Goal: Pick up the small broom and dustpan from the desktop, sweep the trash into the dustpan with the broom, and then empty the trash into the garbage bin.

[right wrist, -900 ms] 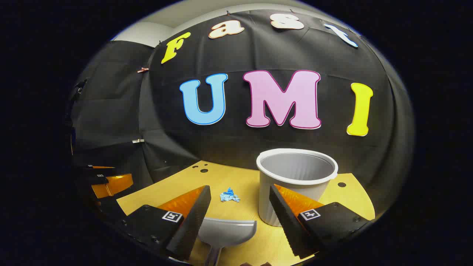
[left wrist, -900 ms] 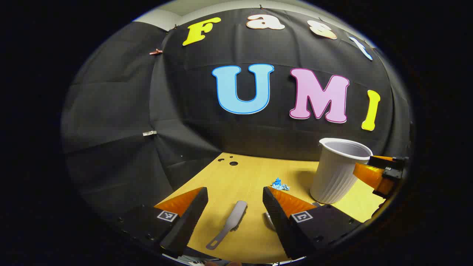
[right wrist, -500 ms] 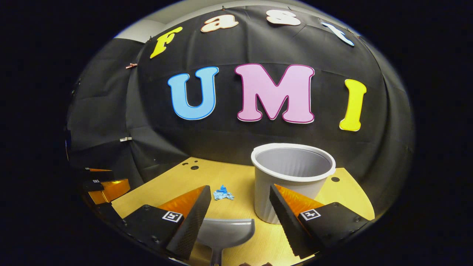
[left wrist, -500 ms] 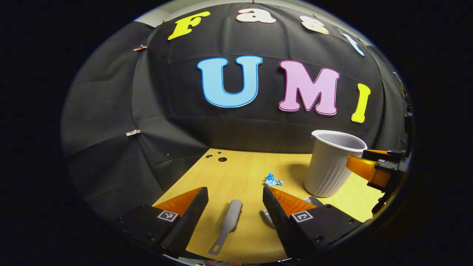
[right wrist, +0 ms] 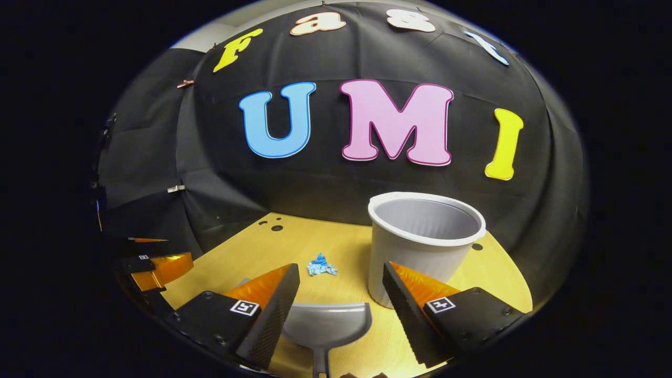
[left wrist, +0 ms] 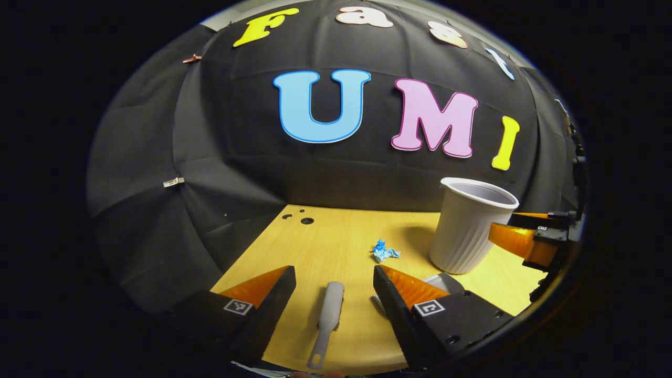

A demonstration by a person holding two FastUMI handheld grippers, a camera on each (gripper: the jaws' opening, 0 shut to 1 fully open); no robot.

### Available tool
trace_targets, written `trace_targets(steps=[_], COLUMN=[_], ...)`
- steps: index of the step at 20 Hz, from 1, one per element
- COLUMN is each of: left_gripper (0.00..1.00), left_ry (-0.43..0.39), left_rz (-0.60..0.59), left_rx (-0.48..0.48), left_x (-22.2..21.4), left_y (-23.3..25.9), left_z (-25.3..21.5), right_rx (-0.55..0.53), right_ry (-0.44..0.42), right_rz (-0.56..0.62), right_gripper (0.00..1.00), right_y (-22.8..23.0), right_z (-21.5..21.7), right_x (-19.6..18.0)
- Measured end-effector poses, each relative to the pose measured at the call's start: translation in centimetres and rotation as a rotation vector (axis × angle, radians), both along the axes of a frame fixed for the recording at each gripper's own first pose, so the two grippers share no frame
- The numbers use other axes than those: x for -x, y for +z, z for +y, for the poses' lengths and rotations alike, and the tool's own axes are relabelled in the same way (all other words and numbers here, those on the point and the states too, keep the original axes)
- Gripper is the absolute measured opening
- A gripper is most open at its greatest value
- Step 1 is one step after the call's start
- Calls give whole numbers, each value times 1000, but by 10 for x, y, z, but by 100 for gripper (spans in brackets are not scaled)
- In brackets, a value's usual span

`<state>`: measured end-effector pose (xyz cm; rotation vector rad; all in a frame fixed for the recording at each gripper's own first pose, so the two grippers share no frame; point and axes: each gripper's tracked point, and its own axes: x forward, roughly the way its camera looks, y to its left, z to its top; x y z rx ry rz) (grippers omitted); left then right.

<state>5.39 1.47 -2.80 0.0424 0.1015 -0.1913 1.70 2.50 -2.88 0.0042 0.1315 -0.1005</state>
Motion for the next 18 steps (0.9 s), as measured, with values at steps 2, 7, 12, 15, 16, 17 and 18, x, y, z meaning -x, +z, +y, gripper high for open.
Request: trace_targets(steps=[2, 7, 12, 15, 16, 17, 18], left_gripper=[95, 92, 96, 96, 96, 96, 96], left_ry=[-3, -14, -28, -25, -26, -26, -24], left_rz=[76, 211, 373, 466, 501, 537, 567], left_rx=[-25, -73, -82, -100, -106, -113, -123], left_x=[-3, -7, -9, -11, -11, -11, -13], left_y=[-20, -63, -113, -141, -151, -161, -169], left_z=[5, 15, 16, 23, 24, 25, 27], right_rx=[-1, -15, -38, -37, -40, -45, -51], right_ry=[6, 6, 7, 4, 1, -2, -6], right_rz=[16, 54, 114, 139, 146, 153, 163], right_gripper=[99, 99, 99, 99, 99, 99, 99], right_y=[-5, -14, -29, -37, -39, -42, -45], right_z=[4, 6, 6, 4, 3, 3, 3], right_x=[-2, -6, -6, -4, -4, -1, 2])
